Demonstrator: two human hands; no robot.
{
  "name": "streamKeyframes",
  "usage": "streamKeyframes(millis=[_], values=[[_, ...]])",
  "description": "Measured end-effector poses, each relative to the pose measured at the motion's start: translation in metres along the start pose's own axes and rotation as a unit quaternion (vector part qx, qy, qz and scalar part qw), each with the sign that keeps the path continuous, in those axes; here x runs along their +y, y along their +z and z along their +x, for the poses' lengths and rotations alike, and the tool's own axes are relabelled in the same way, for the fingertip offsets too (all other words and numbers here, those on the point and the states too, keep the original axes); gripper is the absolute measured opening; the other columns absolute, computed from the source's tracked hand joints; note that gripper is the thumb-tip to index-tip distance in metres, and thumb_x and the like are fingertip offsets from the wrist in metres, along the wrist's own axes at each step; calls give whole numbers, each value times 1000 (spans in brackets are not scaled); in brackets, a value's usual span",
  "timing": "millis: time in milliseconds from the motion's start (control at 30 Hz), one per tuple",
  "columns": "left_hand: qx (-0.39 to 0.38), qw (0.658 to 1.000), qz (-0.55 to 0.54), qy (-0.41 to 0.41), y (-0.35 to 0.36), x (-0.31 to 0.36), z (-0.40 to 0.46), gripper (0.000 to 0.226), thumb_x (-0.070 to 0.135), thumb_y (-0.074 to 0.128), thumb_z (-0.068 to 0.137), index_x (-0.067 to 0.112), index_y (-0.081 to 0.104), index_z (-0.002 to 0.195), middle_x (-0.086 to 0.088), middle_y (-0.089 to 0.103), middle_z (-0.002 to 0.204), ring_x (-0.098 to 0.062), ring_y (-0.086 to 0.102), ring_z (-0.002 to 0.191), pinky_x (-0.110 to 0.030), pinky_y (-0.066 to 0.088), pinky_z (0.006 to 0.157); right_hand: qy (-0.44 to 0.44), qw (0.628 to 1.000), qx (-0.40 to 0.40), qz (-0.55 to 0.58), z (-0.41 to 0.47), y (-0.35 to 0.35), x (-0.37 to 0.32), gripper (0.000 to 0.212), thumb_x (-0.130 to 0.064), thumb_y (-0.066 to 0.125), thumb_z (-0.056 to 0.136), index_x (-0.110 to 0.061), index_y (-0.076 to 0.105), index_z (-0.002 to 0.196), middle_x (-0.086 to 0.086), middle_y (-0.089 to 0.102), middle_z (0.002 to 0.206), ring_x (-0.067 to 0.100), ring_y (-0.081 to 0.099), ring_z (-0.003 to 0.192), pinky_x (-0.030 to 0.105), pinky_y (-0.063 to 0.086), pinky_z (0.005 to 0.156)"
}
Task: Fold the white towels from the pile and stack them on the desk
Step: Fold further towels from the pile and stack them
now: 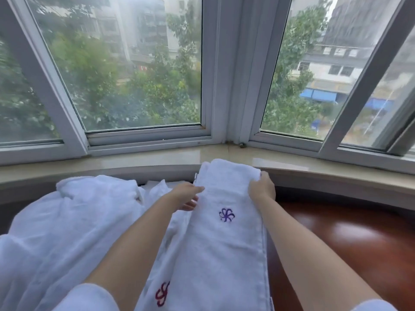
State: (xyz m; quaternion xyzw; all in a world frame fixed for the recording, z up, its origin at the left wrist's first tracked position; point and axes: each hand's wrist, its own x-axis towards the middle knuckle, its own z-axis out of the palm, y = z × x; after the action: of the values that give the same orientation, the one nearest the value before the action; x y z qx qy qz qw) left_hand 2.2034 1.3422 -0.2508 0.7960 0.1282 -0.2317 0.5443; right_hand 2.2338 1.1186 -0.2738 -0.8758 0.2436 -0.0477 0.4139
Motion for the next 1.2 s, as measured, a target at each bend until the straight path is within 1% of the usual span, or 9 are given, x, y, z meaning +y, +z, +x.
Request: streamKeyframes(millis=[100, 200, 267, 333, 433, 633, 933, 1100, 1200], values=[[9, 1000, 6, 6, 4, 4, 9, 17, 24, 61, 92, 8, 58, 91, -3, 51, 76, -13, 47, 52, -19, 45, 48, -142, 987, 54, 44, 1, 4, -11, 44, -9, 41, 95, -17, 43, 138, 9, 50, 135, 30, 49, 120, 37, 40, 95], [36, 996, -69, 43, 2, 5, 15, 8, 16, 59, 89, 11, 56, 84, -2, 49, 71, -14, 46, 53, -23, 44, 55, -259, 956, 115, 70, 1, 11, -21, 38, -5, 44, 95, -13, 49, 132, 11, 53, 124, 30, 52, 110, 32, 39, 85], [40, 995, -88, 36, -5, 0, 14, 11, 22, 58, 91, 11, 58, 94, -3, 56, 81, -16, 53, 63, -25, 48, 58, -228, 968, 94, 56, 4, 15, -20, 40, -12, 42, 98, -17, 44, 138, 10, 51, 126, 29, 53, 108, 31, 40, 82], [-5, 1000, -11, -21, -11, -12, 7, 28, 36, 59, 93, 11, 58, 106, -4, 61, 94, -18, 61, 73, -27, 53, 60, -139, 988, -35, -57, 8, 16, -9, 46, -21, 40, 99, -21, 35, 144, 12, 46, 134, 32, 50, 115, 37, 44, 91], [-66, 993, 51, -83, -8, -27, -4, 42, 45, 61, 90, 10, 58, 113, -7, 67, 103, -21, 69, 75, -29, 57, 61, -92, 965, -140, -203, -3, 13, 7, 47, -31, 35, 100, -22, 30, 146, 17, 42, 139, 35, 40, 125, 39, 39, 100], [25, 997, 58, -39, 16, -36, -46, 30, 39, 63, 90, 14, 51, 103, -2, 63, 95, -17, 65, 72, -25, 51, 52, -76, 976, -167, -119, -49, -9, 25, 58, -36, 45, 95, -24, 24, 148, 17, 39, 138, 35, 47, 121, 37, 42, 97], [64, 984, 92, -136, 40, -67, -138, 33, 41, 56, 92, 15, 50, 111, -12, 59, 119, -30, 61, 95, -36, 52, 81, -60, 957, -285, 13, -129, -34, 64, 76, -32, 60, 85, -26, 22, 151, 6, 40, 146, 25, 46, 126, 30, 41, 101], [170, 982, 23, -73, 56, -73, -176, 27, 31, 56, 94, 11, 52, 112, -9, 58, 106, -25, 59, 81, -27, 48, 67, -35, 945, -276, 175, -154, -54, 66, 69, -26, 66, 84, -21, 35, 145, 7, 43, 141, 25, 53, 115, 29, 48, 84], [176, 979, 72, -76, 65, -84, -198, 13, 18, 57, 90, 10, 50, 97, -11, 54, 85, -21, 55, 65, -24, 42, 57, -79, 956, -281, -25, -171, -63, 80, 65, -29, 65, 83, -20, 37, 141, 11, 37, 140, 27, 45, 122, 34, 43, 99]])
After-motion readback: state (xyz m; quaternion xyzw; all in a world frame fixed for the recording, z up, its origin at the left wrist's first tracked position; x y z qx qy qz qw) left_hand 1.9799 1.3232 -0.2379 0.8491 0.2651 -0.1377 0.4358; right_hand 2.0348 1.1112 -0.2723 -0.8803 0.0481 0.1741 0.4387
